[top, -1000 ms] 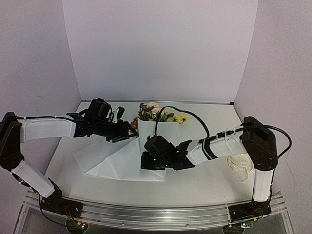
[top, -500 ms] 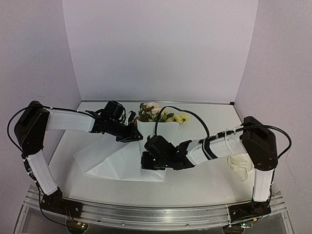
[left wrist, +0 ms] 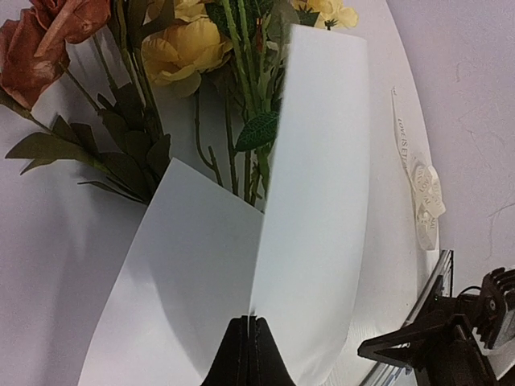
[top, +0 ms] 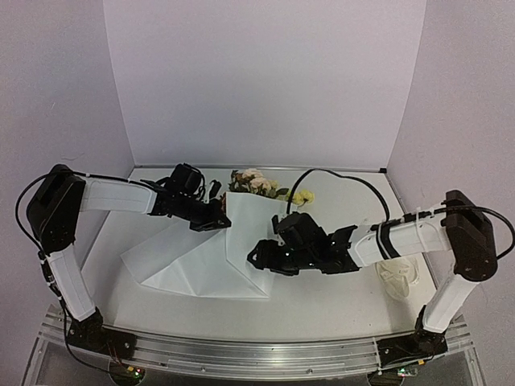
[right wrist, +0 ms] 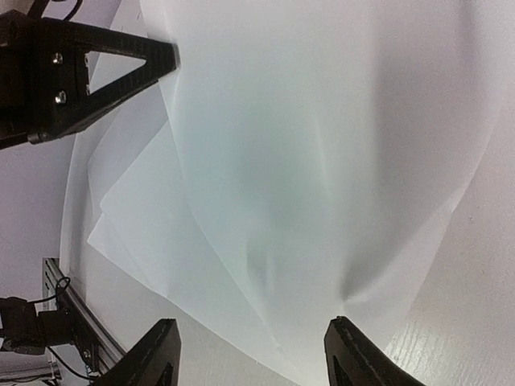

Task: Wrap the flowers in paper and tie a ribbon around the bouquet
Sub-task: Fold the one-fourth-folded wrapping paper at the center of the board, then press the fold line on the 2/3-folded wrapping paper.

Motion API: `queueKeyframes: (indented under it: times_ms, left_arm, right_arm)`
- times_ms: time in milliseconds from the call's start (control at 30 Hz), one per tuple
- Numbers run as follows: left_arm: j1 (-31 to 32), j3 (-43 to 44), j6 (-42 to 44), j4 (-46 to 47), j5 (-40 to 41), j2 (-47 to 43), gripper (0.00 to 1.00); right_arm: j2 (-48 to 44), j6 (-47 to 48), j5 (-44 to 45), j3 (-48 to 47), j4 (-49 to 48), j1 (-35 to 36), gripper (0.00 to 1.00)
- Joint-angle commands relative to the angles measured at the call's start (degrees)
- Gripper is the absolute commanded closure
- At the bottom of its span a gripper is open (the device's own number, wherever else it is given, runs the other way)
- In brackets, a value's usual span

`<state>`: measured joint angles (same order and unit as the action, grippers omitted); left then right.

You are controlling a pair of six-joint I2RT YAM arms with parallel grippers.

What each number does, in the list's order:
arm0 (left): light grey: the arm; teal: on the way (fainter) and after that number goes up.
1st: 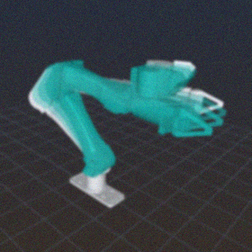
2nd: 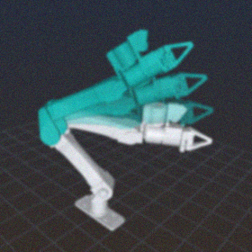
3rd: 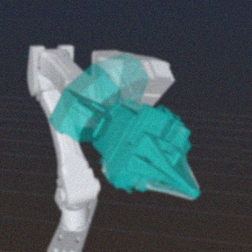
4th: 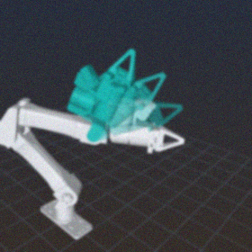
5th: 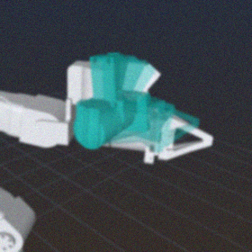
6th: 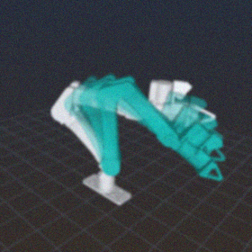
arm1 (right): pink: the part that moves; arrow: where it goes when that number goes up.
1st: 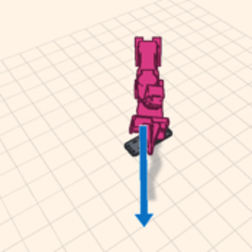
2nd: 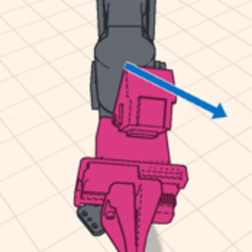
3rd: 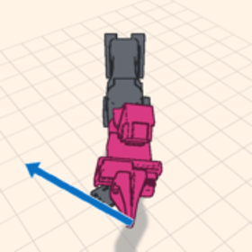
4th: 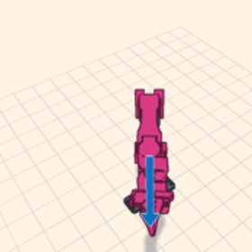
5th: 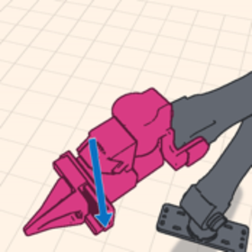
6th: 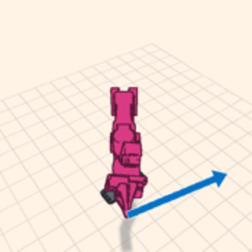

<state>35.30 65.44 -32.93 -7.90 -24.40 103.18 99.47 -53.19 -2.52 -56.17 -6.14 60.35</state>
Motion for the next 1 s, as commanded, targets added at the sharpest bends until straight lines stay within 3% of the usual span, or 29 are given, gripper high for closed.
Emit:
queueKeyframes:
  times_ms: [0, 167, 467, 567, 633, 733, 833, 967]
  left_arm:
    - [-0.81, 3.46, 1.55, 0.22, -0.64, 1.52, 1.00]
    - [-1.11, 3.78, 1.71, -0.49, -0.32, 2.78, 1.00]
    - [-1.53, 4.06, 0.75, -3.84, 5.40, 2.72, 0.98]
    - [-1.55, 3.97, 0.34, -5.62, 8.49, 0.60, 0.80]
    - [-1.54, 2.95, -0.25, -6.22, 12.29, -2.85, 0.63]
    - [-1.47, 1.78, -1.02, -7.04, 16.09, -9.58, 0.56]
    - [-0.82, -0.23, -2.57, -6.21, 14.12, -14.33, 0.60]
    - [3.44, -4.03, -6.01, -1.95, 7.75, -14.00, 0.78]
  right_arm:
    - [1.04, -3.83, -4.93, 4.50, -9.15, -0.24, 0.48]
    - [6.02, -8.87, -7.20, 5.98, -15.87, -0.36, 0.66]
    - [10.66, -14.43, -6.37, 7.94, -18.98, -0.48, 0.69]
    - [10.14, -14.81, -6.04, 8.51, -18.99, -0.53, 0.69]
    - [10.11, -15.05, -6.18, 8.62, -18.95, -0.53, 0.69]
    - [10.29, -15.55, -6.49, 8.62, -18.99, -0.52, 0.70]
    - [10.25, -15.89, -6.61, 8.71, -18.89, -0.54, 0.70]
    - [9.90, -16.27, -6.59, 8.70, -18.89, -0.53, 0.70]
